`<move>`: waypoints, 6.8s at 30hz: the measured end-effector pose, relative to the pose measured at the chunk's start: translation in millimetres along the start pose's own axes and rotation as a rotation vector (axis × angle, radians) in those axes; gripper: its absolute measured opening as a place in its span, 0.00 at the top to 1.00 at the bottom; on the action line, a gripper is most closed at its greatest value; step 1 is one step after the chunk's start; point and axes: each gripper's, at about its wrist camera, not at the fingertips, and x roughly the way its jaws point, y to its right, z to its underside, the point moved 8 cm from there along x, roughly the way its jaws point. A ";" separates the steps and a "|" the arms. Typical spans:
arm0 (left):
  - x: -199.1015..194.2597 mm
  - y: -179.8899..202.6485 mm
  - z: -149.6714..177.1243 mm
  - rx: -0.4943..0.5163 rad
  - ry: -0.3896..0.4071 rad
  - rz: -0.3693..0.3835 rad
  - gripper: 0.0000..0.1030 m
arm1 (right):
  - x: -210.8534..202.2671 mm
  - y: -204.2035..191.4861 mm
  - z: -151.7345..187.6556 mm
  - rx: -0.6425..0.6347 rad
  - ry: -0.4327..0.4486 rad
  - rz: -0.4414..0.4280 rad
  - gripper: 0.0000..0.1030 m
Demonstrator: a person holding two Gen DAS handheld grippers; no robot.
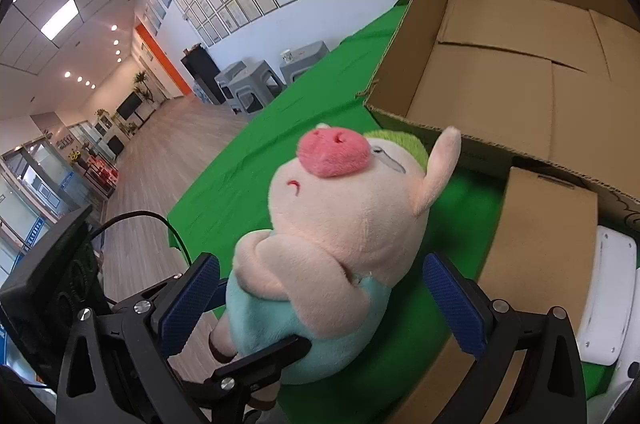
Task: Organize objects
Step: 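Close the left tool on the pig plush while the right tool grips it too, then carry the pig plush with both tools over the open cardboard tray, then lower the pig plush into the tray and open both tools, then move both tools to the long narrow brown cardboard box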
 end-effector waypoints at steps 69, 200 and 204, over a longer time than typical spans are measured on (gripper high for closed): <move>33.9 68.1 -192.1 0.160 0.158 0.038 0.46 | -65.4 99.3 -243.3 -0.034 0.312 0.133 0.28; 18.9 88.2 -45.6 0.102 0.032 0.118 0.14 | -132.7 116.0 75.8 -0.046 0.295 0.194 0.00; 27.7 93.5 -27.1 0.107 -0.029 0.172 0.14 | -107.1 108.6 91.7 -0.019 0.183 0.190 0.00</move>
